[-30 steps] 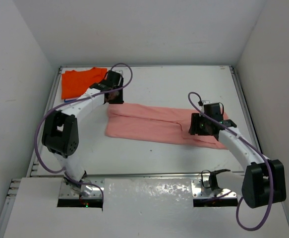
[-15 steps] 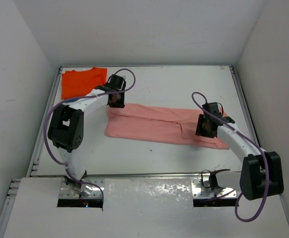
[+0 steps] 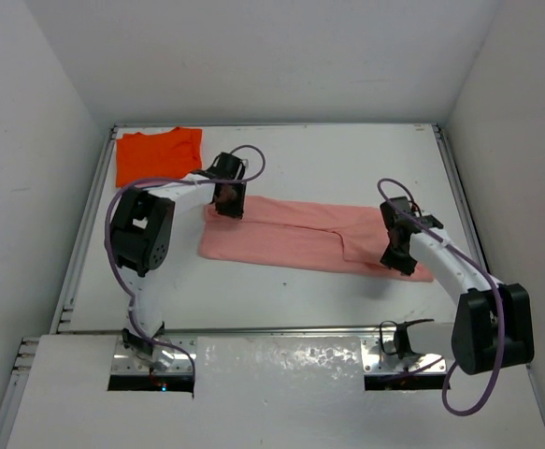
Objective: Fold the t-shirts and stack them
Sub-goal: Rotate the tshirt 90 degrees
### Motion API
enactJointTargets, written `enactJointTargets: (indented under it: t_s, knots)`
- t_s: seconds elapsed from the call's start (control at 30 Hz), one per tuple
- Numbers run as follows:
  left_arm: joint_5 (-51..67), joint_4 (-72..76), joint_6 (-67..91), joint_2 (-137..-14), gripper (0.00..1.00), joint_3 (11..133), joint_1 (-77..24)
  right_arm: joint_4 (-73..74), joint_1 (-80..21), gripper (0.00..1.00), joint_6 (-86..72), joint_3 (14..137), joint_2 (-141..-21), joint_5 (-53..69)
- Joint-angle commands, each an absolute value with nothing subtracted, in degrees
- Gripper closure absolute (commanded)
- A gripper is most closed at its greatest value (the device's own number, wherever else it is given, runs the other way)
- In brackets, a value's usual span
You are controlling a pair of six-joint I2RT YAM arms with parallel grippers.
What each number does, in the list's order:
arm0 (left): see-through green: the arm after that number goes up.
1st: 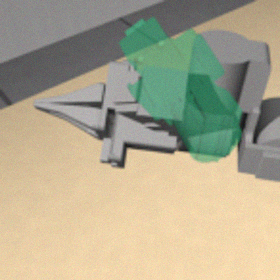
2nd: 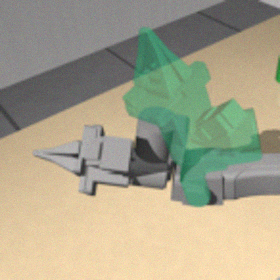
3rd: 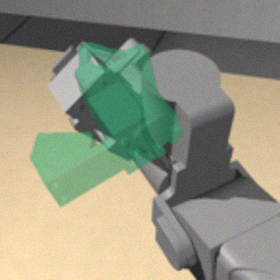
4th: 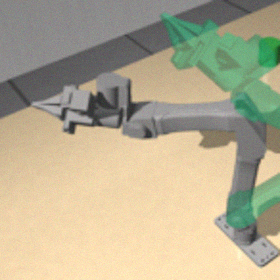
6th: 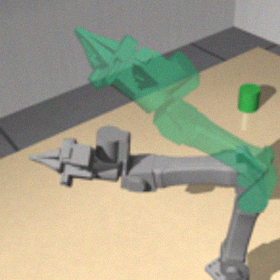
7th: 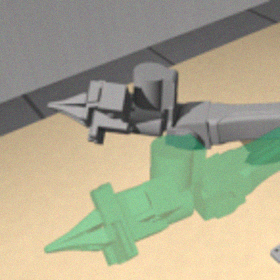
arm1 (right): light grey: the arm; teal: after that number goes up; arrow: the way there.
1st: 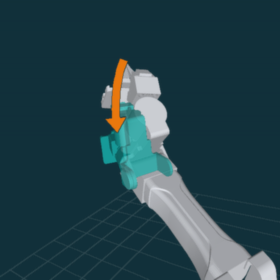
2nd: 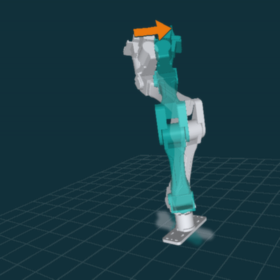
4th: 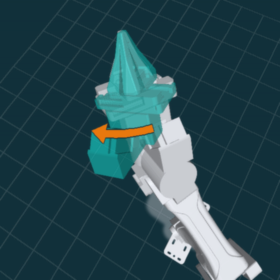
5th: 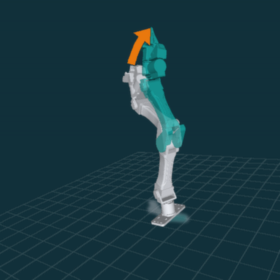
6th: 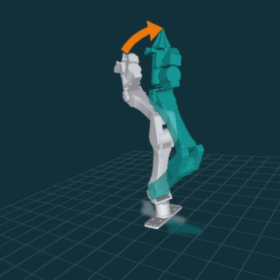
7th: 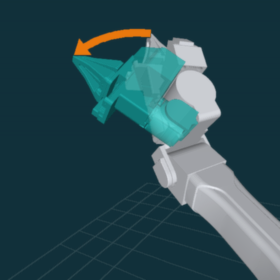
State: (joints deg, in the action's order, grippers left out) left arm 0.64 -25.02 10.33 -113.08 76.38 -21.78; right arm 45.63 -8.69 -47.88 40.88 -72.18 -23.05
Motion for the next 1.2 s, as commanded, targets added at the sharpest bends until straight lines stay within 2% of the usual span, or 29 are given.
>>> enactJointTargets:
  t_s: [0.0, 0.27, 0.57, 0.87, 1.17]
  knots:
    - [1.4, -23.2, 10.0, -113.3, 0.76, 75.9, -22.3, 46.0, -8.4, 0.66, -51.0, 40.9, -73.4, -27.1]
    - [0.3, -22.6, 9.9, -113.1, 0.76, 72.4, -22.4, 41.8, -8.3, 0.7, -53.0, 36.7, -76.6, -25.8]
    - [-1.9, -22.8, 11.1, -109.5, 0.76, 65.9, -22.5, 36.6, -5.8, 0.7, -50.6, 38.1, -84.0, -26.5]
    - [-3.0, -24.1, 12.0, -105.6, 0.76, 62.1, -22.8, 32.1, -2.2, 0.7, -44.3, 44.9, -92.5, -26.3]
    - [-1.2, -24.8, 15.7, -99.1, 0.76, 57.8, -25.1, 31.5, -0.2, 0.7, -35.9, 59.4, -103.0, -24.7]
